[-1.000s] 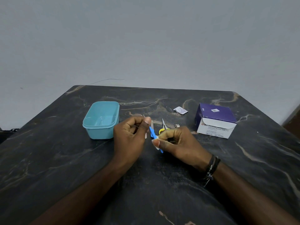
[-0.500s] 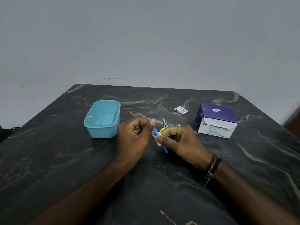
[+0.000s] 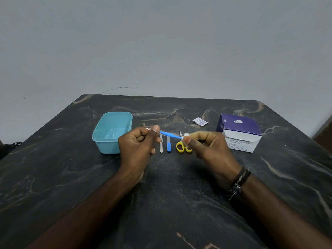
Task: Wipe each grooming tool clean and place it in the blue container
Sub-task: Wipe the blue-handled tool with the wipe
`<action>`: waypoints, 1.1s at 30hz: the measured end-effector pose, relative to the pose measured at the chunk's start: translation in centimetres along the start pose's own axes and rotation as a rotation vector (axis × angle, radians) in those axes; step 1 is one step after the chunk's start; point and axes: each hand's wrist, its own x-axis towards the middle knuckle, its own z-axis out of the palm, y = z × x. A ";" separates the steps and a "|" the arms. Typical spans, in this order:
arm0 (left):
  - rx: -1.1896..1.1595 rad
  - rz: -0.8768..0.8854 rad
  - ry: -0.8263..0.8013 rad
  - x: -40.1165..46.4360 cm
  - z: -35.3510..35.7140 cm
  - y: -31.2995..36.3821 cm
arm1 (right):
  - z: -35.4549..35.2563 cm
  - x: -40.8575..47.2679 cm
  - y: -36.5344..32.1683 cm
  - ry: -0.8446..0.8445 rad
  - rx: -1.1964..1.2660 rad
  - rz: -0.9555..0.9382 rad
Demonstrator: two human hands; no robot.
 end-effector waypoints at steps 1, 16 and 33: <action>0.000 -0.012 -0.036 -0.1 0.1 0.0 | -0.4 0.2 -0.1 0.058 0.018 -0.003; 0.231 0.029 -0.392 -1.6 0.8 -1.1 | 0.1 0.2 0.4 0.127 0.177 0.044; 0.229 0.087 -0.359 -1.6 0.8 -1.5 | 1.1 -0.3 0.7 0.025 0.156 0.047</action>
